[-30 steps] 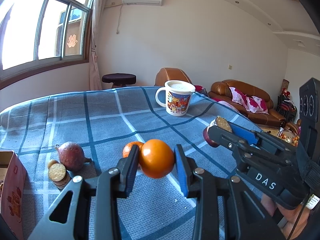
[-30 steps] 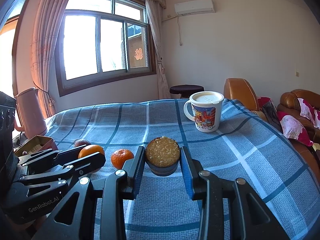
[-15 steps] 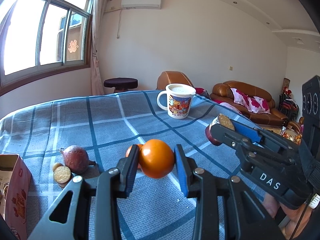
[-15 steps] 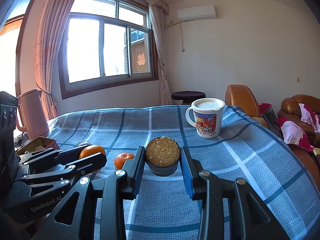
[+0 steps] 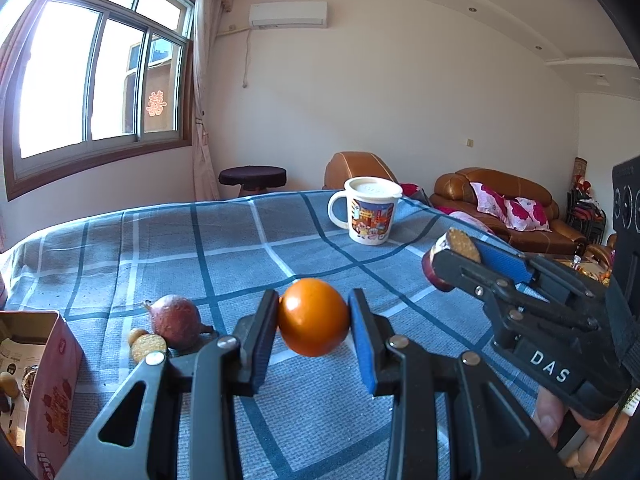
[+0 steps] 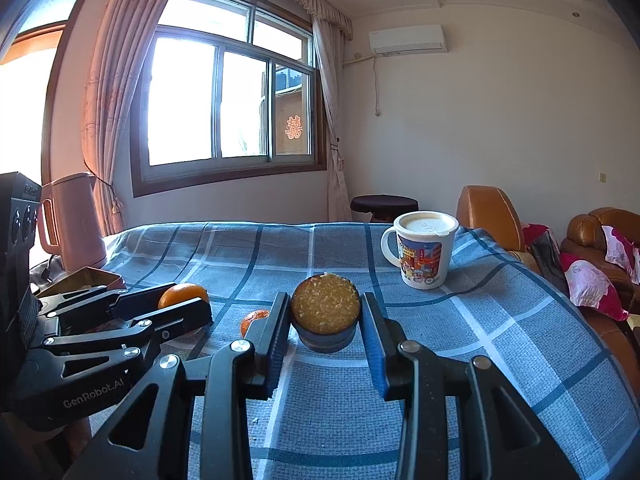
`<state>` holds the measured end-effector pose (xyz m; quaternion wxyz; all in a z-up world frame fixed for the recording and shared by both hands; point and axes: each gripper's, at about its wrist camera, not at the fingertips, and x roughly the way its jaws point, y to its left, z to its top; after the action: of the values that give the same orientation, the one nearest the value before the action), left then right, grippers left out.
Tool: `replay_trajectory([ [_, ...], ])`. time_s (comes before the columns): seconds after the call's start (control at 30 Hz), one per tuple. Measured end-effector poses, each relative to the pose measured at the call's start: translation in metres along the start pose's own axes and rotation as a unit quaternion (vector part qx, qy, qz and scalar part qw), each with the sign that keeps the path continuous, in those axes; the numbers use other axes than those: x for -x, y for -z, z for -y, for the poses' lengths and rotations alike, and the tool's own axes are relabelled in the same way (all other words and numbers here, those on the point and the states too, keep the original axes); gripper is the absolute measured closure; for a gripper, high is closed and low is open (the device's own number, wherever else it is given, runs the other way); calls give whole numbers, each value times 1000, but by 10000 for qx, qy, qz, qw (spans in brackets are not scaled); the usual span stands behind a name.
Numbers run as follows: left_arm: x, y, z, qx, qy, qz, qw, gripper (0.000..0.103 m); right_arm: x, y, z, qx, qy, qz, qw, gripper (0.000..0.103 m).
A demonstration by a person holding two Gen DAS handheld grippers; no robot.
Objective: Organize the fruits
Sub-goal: 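Carry the orange in the left tool while the right tool carries the slice toward the tin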
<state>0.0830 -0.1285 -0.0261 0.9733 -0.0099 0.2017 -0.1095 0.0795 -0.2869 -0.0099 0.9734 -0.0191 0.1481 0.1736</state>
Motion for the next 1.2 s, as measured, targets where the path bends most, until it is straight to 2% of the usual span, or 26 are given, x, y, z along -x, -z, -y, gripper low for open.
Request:
replay_trajectory([
  [0.47,8,2,-17,75,-162,-10,9998,66,3,0,-7,34,-93,79,9999,66],
  [1.2,32,8,-52,140,-393,57,9991,66,-3,-3,-66,372,-487,25,9981,66],
])
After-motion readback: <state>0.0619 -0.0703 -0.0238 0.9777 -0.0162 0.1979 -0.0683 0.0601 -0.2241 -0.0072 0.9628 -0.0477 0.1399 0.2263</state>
